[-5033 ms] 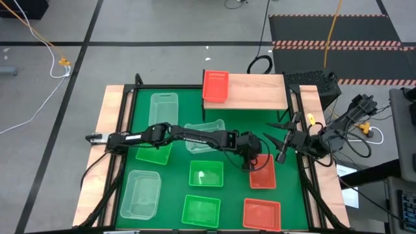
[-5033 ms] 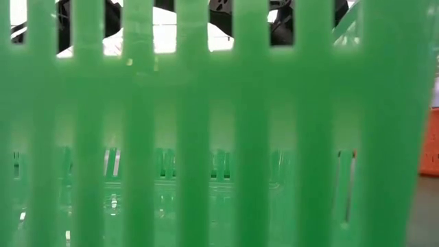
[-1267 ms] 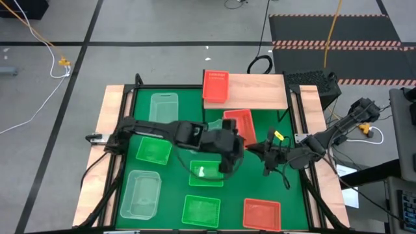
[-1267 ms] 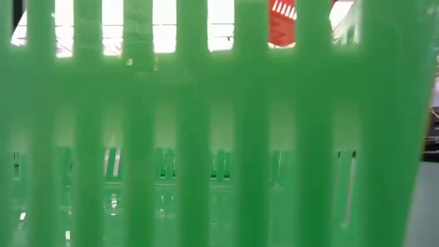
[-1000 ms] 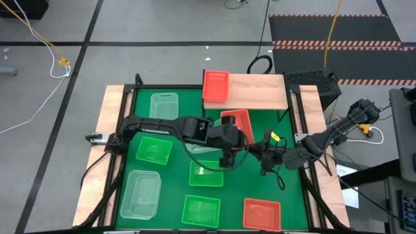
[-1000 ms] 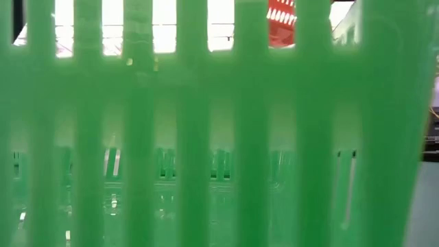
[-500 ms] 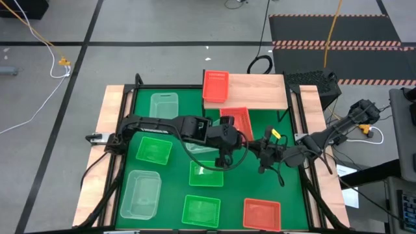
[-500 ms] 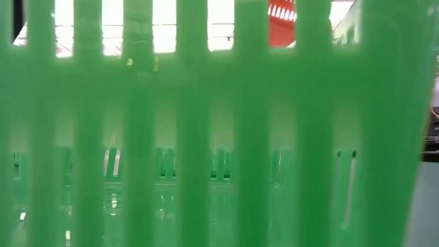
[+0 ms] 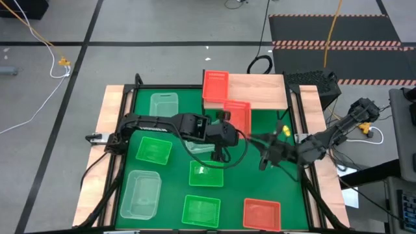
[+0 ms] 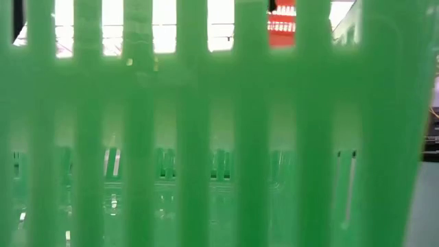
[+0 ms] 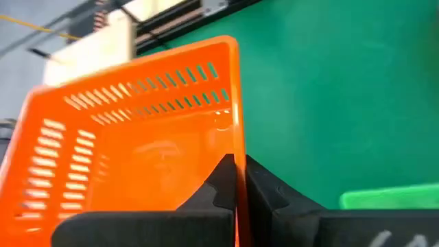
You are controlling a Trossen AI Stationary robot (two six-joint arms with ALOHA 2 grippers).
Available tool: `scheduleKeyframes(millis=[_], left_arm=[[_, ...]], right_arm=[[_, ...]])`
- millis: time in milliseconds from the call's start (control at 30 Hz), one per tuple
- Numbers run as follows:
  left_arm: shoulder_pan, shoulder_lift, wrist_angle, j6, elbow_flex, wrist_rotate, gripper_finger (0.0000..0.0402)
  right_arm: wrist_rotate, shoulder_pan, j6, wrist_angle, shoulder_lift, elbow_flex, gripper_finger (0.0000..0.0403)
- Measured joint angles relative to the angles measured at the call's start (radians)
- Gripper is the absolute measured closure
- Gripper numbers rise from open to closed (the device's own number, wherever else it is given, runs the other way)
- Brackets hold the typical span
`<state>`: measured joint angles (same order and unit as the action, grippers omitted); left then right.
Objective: Stack baskets on shelf by color
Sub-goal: Stack the top orange bin on the top of the orange bin
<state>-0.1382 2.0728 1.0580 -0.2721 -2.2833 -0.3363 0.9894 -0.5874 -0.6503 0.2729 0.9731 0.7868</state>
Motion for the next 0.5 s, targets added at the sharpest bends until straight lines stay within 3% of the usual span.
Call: scheduleKeyframes(millis=[200,300,500], left_arm=[[0.084,-0.096,0.044,-0.053,-0.009,-0.032,0.0397],[0.168,-0.097,0.079,-0.103,-0.005,-0.024,0.0398],[0.389,-0.100,0.162,-0.249,0.021,0.138,0.0398]], right_arm=[[0.198,-0.090,0.016,0.056,-0.083,-0.001,0.0297],[0.186,-0.107,0.047,0.056,-0.113,-0.023,0.0292],[0.185,-0.115,0.059,0.060,-0.144,-0.051,0.0295]])
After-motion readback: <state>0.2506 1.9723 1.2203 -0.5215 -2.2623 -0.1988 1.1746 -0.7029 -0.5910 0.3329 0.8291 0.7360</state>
